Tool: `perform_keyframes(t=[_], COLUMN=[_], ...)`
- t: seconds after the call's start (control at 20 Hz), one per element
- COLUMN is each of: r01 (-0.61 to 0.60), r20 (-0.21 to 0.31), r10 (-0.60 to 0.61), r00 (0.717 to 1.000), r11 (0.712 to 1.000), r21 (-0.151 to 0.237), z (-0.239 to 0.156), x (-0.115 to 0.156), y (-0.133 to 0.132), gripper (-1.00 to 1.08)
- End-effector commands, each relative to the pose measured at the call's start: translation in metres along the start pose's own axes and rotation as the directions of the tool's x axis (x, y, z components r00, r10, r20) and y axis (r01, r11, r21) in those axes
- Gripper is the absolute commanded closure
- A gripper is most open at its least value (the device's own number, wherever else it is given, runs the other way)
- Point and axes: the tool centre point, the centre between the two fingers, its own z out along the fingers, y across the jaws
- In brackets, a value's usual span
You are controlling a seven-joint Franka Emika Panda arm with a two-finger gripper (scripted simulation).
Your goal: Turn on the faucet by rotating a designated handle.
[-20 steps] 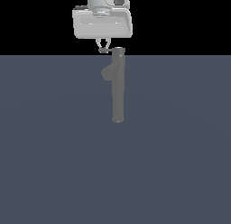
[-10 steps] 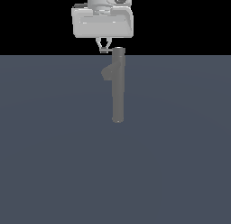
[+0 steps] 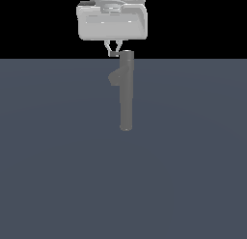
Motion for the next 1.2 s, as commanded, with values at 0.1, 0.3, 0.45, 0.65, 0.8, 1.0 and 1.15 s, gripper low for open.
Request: perform_keyframes(t=[0.1,0.3,0.45,0.65,0.8,1.0,1.15], r01=[0.001,0.003,0.004,0.034,0.025,0.013,0.007], r20=[0.002,0.007,0.011,0.004,0.007,0.011,0.013], r10=[-0.001,-0.003,-0.004,-0.034,-0.025,-0.013,-0.007], r00=[1.0,1.0,1.0,0.999,1.0,1.0,1.0], r11=[1.0,1.0,1.0,0.999,1.0,1.0,1.0], r21=[0.0,-0.001,-0.001,0.005,0.003,0.0,-0.001], z=[0.0,-0.001,-0.001,0.0,-0.001,-0.001,-0.001], x=[-0.004,-0.013,-0.019,-0.02,-0.013,-0.005,-0.001], y=[0.008,0.023,0.035,0.022,0.043,0.071,0.084], gripper=[1.08,1.08,1.08,1.08,1.08,1.08,1.08])
